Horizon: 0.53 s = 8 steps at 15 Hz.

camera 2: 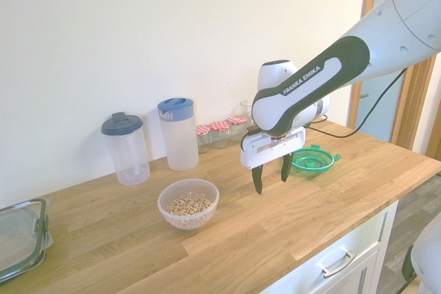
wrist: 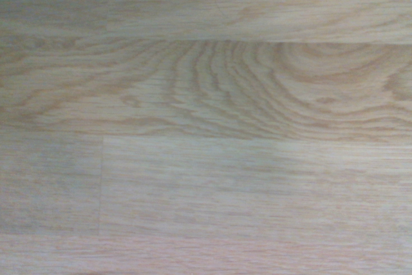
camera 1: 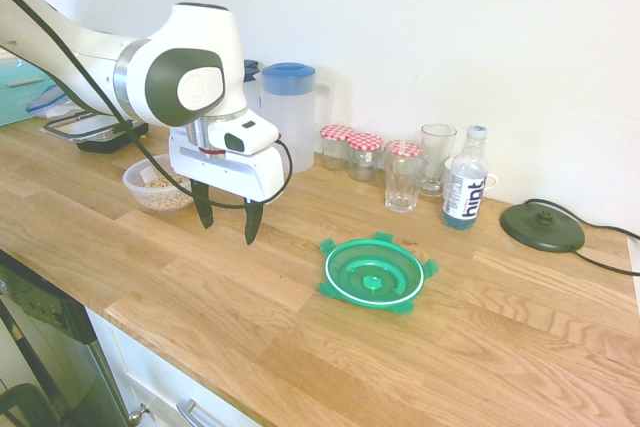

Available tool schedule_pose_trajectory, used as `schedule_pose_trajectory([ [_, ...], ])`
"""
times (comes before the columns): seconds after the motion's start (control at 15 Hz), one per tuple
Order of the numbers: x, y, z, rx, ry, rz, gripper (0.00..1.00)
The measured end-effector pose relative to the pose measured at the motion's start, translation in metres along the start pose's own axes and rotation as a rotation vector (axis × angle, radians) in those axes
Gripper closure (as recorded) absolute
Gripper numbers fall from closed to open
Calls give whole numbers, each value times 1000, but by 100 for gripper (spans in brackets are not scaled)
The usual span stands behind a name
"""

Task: Cover the lid of food container

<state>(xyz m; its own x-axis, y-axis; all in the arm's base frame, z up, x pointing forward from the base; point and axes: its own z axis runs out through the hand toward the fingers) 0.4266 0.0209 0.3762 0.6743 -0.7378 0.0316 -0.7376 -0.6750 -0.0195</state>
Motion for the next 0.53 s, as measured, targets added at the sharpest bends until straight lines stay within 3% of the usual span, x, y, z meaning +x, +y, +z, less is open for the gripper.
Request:
schedule_pose_trajectory([
  [0.27, 12, 2, -11, 27, -5, -8, 0],
  [0.53, 66, 28, -67, 142, -144, -30, 0],
])
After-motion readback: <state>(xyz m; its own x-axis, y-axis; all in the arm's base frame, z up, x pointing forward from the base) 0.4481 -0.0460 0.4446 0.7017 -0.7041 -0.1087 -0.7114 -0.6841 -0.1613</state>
